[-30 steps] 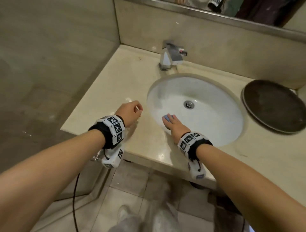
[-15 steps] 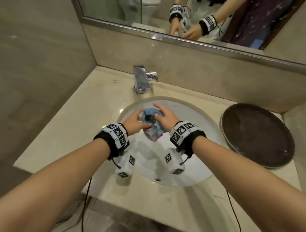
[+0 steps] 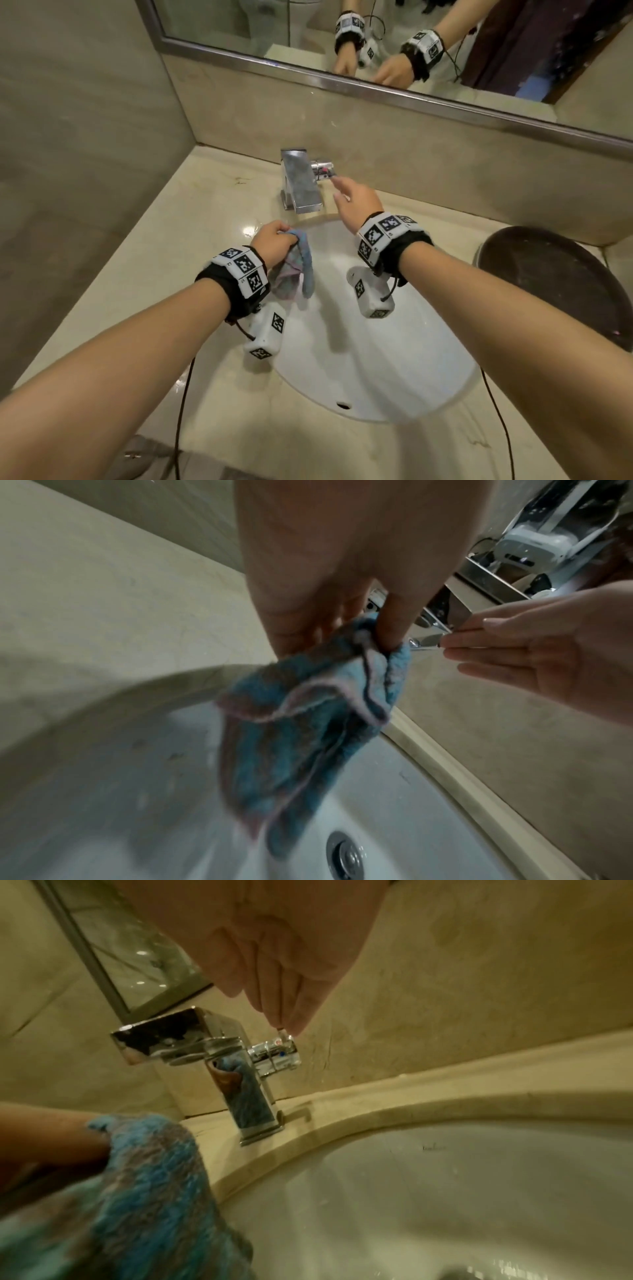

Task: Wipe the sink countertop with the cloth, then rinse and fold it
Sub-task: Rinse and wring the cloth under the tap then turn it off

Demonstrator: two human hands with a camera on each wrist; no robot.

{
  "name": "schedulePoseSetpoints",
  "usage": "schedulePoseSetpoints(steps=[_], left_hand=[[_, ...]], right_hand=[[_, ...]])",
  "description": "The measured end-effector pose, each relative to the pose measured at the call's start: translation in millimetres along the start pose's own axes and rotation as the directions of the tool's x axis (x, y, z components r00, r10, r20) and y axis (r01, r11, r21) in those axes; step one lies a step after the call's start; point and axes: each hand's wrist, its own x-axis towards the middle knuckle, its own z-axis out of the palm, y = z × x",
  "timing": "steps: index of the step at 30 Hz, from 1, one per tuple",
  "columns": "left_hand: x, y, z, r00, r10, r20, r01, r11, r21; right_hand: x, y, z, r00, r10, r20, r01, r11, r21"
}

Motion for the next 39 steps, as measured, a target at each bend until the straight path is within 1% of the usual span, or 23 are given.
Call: schedulePoseSetpoints(steps=[2,4,6,9,11,14,16,19,25,26,29,30,32,36,38,39], left_hand=[[4.8,3.2,-3.1,1.0,0.005,0.01,-0.005,0.999,0.054],[7.7,7.2,-3.5,1.0,0.022,0.021,-0.024,0.994,0.105],[11.4,12.6,-2.9,1.0,0.019,0.019,-0.021,0.995,0.101],[15.1,19.5,-1.7,0.999,-0.007,0.033,0.003,0.993,0.115],[16.9,23.7,-1.0,0.999,-0.006,0.054,-0.001,0.992,0.123],[18.3,27.0,-0.5,0.997,-0.006,0.072,-0.004,0.99,0.138],[18.9,27.3,-0.6,0.996,-0.01,0.083,-0.001,0.992,0.127],[21.7,25.8,-1.7,0.995,-0.007,0.095,-0.001,0.997,0.083],[23.7,22.1,2.7,0.99,-0.017,0.143,0.003,0.995,0.1],[23.1,22.7,3.8,0.989,-0.02,0.144,0.005,0.995,0.101],[24.1,21.4,5.7,0.986,-0.038,0.16,0.029,0.998,0.062],[24.0,21.0,5.7,0.983,-0.048,0.179,0.039,0.998,0.053],[25.8,16.8,6.7,0.972,-0.078,0.221,0.074,0.997,0.027],[24.2,8.6,9.7,0.953,-0.124,0.275,0.147,0.987,-0.066],[23.4,8.1,9.9,0.935,-0.149,0.321,0.178,0.982,-0.064],[23.4,8.4,9.0,0.924,-0.147,0.353,0.175,0.983,-0.047]], right_hand=[[2.5,-2.1,-4.2,1.0,0.004,-0.03,-0.005,0.999,-0.044],[2.9,-3.0,-7.4,1.0,-0.003,-0.03,0.0,0.996,-0.089],[6.1,-4.8,-9.1,1.0,0.007,0.005,-0.006,0.993,-0.12],[13.7,-7.3,-6.5,0.992,0.092,0.081,-0.069,0.966,-0.248],[17.4,-9.0,-6.1,0.99,0.122,0.068,-0.094,0.944,-0.317],[20.4,-9.0,-7.0,0.99,0.139,0.037,-0.119,0.934,-0.338],[22.2,-4.8,-7.8,0.986,0.166,0.019,-0.152,0.935,-0.321],[27.1,0.4,-8.4,0.977,0.214,-0.001,-0.208,0.945,-0.252],[25.1,3.2,9.1,0.967,0.252,0.025,-0.25,0.966,-0.064],[20.6,7.1,13.5,0.961,0.271,0.048,-0.268,0.962,-0.053],[6.4,23.1,30.0,0.923,0.305,0.234,-0.278,0.95,-0.144],[2.1,26.3,34.9,0.911,0.306,0.278,-0.272,0.95,-0.155],[-0.3,32.8,44.9,0.907,0.298,0.297,-0.275,0.954,-0.118],[1.5,41.7,60.0,0.898,0.284,0.336,-0.306,0.952,0.014],[2.0,46.9,63.9,0.913,0.285,0.293,-0.317,0.946,0.068],[3.4,49.0,65.7,0.917,0.297,0.267,-0.331,0.939,0.092]])
